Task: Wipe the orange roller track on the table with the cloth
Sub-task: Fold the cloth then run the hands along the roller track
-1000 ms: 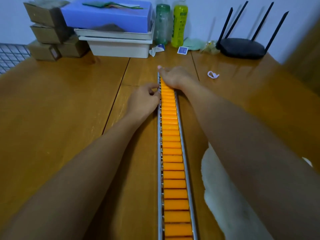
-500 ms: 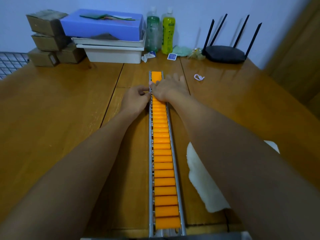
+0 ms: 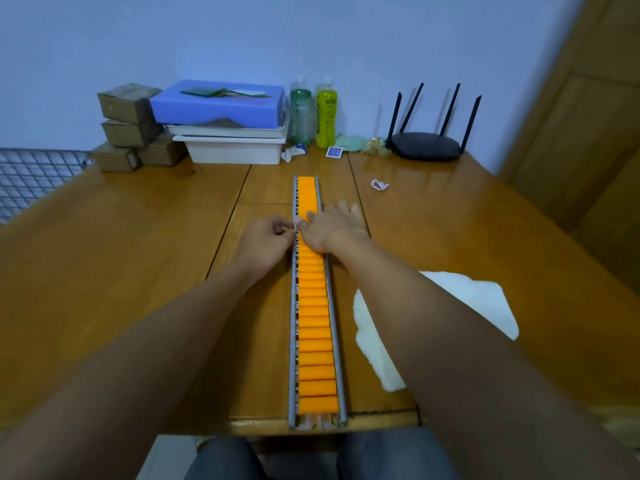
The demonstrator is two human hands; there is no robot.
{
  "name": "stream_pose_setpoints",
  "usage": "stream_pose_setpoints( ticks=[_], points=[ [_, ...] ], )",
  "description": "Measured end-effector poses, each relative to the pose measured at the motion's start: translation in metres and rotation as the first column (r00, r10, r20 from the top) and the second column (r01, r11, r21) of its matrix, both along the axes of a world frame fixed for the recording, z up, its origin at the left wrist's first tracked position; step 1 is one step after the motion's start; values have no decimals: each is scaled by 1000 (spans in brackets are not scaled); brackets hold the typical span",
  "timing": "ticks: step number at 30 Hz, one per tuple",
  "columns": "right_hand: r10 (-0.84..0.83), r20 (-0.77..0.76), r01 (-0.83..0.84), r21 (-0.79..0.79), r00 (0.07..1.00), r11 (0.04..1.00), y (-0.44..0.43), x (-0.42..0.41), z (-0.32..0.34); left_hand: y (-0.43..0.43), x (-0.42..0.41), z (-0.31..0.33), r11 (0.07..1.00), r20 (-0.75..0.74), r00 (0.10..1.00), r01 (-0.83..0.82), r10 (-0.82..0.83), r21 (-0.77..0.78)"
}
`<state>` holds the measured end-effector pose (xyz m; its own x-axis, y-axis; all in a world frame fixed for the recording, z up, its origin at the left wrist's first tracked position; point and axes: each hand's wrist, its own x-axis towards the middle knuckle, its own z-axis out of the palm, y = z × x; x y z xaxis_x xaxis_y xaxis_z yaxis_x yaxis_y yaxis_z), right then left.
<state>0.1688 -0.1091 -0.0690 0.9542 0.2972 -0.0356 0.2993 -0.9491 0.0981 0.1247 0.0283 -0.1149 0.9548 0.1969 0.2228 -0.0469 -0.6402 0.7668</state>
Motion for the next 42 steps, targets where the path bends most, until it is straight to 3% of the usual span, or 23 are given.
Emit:
stream_pose_setpoints(
  ticks=[24,42],
  points=[
    [36,47,-35,-18,998,999,-35,-120,-3,-26,-120,15,984,-51,997,63,-55,165],
    [11,2,-11,73,1000,997,-61,-216,-6,-41,-219,13,983,-64,994,92,-83,160]
  ],
)
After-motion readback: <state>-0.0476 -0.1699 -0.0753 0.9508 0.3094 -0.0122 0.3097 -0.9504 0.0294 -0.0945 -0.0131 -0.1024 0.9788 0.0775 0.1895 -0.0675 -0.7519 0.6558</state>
